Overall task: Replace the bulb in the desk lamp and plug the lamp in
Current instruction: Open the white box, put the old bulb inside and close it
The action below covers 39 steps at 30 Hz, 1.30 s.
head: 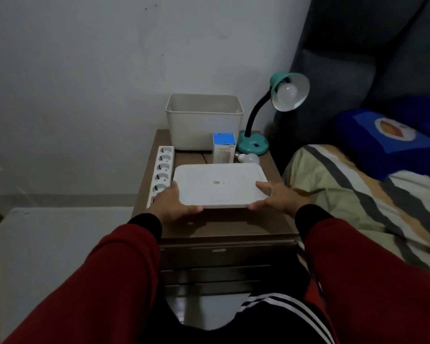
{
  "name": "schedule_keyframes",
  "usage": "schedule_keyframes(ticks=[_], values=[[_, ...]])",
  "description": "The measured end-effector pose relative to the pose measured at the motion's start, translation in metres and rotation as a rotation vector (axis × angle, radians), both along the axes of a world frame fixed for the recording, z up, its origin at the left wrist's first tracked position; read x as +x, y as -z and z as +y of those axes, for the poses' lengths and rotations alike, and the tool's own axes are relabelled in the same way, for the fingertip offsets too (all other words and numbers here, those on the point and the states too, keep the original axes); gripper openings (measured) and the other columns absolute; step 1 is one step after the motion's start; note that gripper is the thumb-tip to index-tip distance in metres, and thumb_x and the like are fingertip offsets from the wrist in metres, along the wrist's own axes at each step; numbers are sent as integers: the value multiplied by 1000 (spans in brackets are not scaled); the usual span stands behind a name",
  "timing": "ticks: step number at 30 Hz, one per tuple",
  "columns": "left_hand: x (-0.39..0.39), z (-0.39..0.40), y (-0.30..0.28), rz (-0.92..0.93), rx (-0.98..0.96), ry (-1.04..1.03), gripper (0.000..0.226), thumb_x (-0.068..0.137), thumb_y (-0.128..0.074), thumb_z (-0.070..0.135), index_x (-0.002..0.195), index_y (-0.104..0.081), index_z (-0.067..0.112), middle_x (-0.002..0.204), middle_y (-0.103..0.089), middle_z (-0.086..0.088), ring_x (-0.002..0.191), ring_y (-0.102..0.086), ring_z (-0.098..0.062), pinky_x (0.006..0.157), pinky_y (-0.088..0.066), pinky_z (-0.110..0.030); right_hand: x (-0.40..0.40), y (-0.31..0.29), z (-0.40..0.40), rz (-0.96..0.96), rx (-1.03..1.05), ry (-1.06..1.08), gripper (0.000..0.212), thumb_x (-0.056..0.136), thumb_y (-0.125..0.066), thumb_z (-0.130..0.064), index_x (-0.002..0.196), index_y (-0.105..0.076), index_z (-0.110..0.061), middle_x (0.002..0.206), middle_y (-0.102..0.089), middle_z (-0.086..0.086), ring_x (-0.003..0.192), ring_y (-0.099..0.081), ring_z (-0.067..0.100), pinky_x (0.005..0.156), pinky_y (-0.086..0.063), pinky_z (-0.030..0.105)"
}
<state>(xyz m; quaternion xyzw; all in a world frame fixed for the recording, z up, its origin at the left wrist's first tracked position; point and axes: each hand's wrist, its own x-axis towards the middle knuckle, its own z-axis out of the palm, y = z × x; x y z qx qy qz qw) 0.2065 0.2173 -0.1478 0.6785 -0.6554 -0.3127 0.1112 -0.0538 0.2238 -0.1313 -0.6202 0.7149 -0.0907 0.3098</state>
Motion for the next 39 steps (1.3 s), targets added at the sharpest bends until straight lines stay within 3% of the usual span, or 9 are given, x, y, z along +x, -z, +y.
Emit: schedule_keyframes(ticks=[3,9,14,19,22,26,29,34,39], values=[[-6,4,10,-21,41,3,98,67,-78,48,140,-29,4,140,-46,-12,126,-45,-26,91,-38,-27,-3,10,0,99,94,-79,92,76,-75,-37,150,-25,-13,157,-25,10,143,-26,26,115,-23,31],[-14,-1,19,-221,178,53,108,62,-76,58,139,-29,-2,140,-46,-16,126,-47,-29,99,-42,-31,1,24,-5,262,195,-168,89,79,-73,-33,150,-24,-9,155,-28,11,142,-27,26,114,-25,31],[-20,-18,14,-345,154,94,69,80,-62,53,121,-53,-2,127,-58,-17,118,-54,-29,92,-44,-30,4,18,-20,341,256,-195,68,84,-68,-30,141,-40,-5,149,-37,13,137,-35,27,111,-31,33],[-26,-44,5,-411,135,125,62,84,-62,45,124,-52,-1,131,-53,-18,121,-51,-28,95,-44,-30,4,16,-48,390,327,-200,63,82,-66,-45,134,-52,-11,143,-49,6,131,-45,24,110,-37,36],[-29,-65,-4,-463,89,144,60,87,-59,40,128,-49,-2,134,-50,-19,124,-49,-28,98,-44,-31,1,11,-69,389,263,-170,62,83,-66,-41,135,-51,-12,143,-48,6,132,-44,25,110,-36,35],[-29,-102,-16,-522,48,152,56,89,-55,40,128,-50,-1,133,-52,-18,124,-50,-28,98,-44,-31,-1,2,-102,349,35,-79,50,85,-64,-31,129,-54,-10,134,-55,9,123,-52,25,100,-42,29],[-28,-130,-24,-551,15,151,50,90,-52,36,127,-53,1,132,-54,-17,125,-49,-30,100,-42,-32,-1,-1,-124,247,-161,-6,43,88,-60,-27,128,-56,-11,130,-58,14,119,-55,28,100,-43,32],[-24,-169,-24,-592,22,157,47,87,-56,37,116,-60,1,122,-62,-16,116,-56,-29,99,-45,-32,-1,17,-152,17,-246,119,80,76,-74,-34,144,-35,-23,144,-38,15,132,-40,28,112,-33,34],[-21,-192,-15,-566,25,125,51,85,-57,38,121,-57,1,129,-56,-18,121,-51,-29,100,-43,-31,-1,34,-167,-104,-211,198,84,73,-78,-30,145,-36,-22,146,-34,11,135,-35,23,110,-27,25]])
